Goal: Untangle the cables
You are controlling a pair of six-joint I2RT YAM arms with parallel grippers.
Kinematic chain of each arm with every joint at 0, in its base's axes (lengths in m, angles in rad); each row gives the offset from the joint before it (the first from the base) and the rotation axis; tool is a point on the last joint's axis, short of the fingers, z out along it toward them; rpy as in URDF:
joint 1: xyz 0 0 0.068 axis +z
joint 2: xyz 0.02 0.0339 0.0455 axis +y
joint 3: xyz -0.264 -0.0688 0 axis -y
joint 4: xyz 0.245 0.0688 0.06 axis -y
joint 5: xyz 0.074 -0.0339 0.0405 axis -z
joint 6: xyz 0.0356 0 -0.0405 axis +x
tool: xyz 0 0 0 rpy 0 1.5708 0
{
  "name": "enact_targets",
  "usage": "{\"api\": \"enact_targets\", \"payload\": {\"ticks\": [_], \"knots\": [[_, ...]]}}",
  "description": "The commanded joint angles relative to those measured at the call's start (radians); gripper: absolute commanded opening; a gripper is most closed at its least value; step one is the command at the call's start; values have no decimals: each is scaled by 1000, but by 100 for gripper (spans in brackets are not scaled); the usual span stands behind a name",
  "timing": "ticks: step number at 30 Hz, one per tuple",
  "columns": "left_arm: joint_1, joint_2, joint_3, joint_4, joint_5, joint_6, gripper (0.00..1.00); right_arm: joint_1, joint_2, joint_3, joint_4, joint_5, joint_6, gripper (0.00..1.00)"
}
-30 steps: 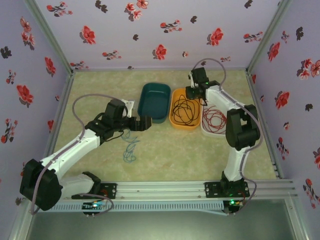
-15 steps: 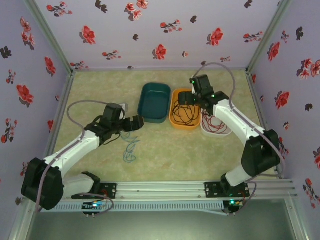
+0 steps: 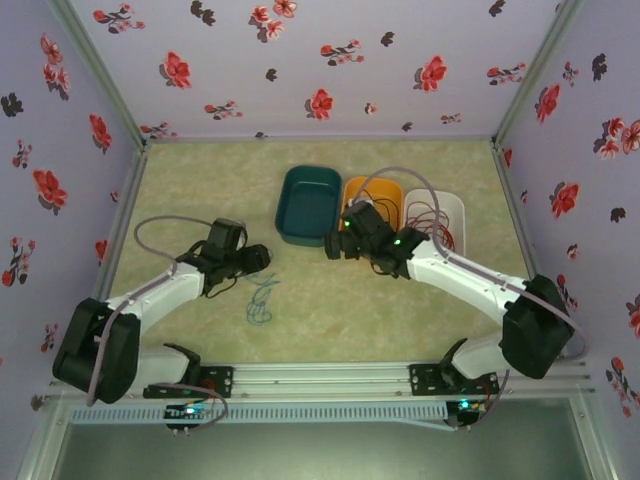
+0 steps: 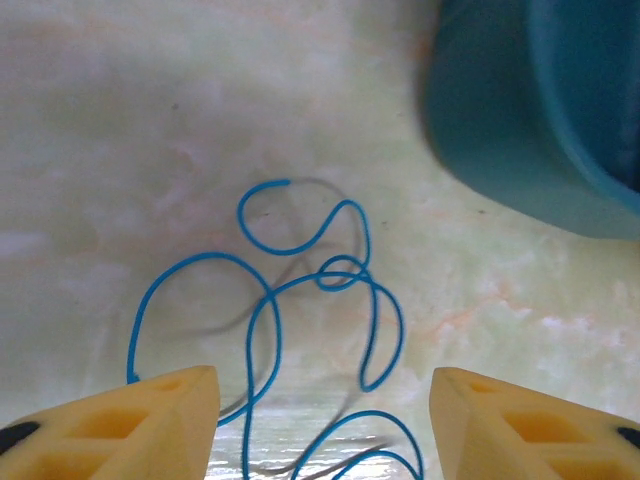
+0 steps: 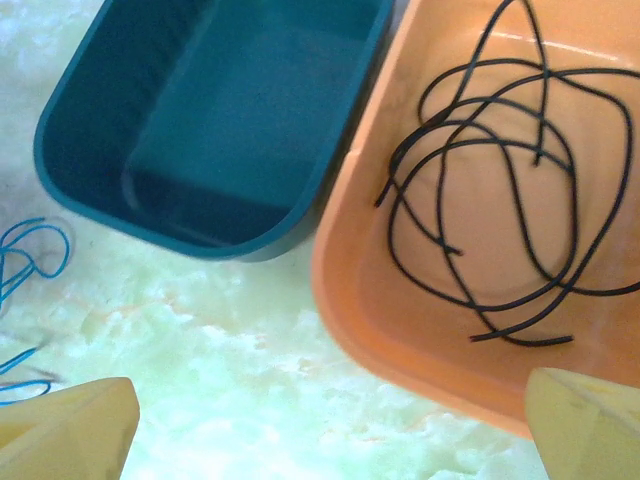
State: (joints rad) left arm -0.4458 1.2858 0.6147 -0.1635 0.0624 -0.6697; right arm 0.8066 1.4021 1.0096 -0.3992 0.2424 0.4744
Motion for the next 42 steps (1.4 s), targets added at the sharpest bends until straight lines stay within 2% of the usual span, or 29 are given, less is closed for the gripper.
{"api": "enact_targets", "payload": {"ticks": [1, 8, 13, 20, 25, 32, 42], "knots": [[10, 19, -26, 33, -19, -21, 56, 40, 19, -17, 65, 85, 75, 99], [10, 20, -73, 77, 34, -51, 46, 87, 68, -17, 102, 80, 112, 99], [10, 32, -101, 134, 71, -79, 32, 119, 117, 1, 125, 72, 131, 99], [9, 48, -103, 160, 76, -97, 8, 162, 214, 45, 144, 24, 147, 99], [11, -3, -96, 151, 70, -102, 4, 199, 265, 62, 169, 3, 140, 99], [10, -138, -66, 97, 17, -95, 3, 252, 326, 107, 200, -29, 106, 94], [13, -297, -30, 24, -35, -63, 0, 301, 419, 204, 210, -51, 48, 93]]}}
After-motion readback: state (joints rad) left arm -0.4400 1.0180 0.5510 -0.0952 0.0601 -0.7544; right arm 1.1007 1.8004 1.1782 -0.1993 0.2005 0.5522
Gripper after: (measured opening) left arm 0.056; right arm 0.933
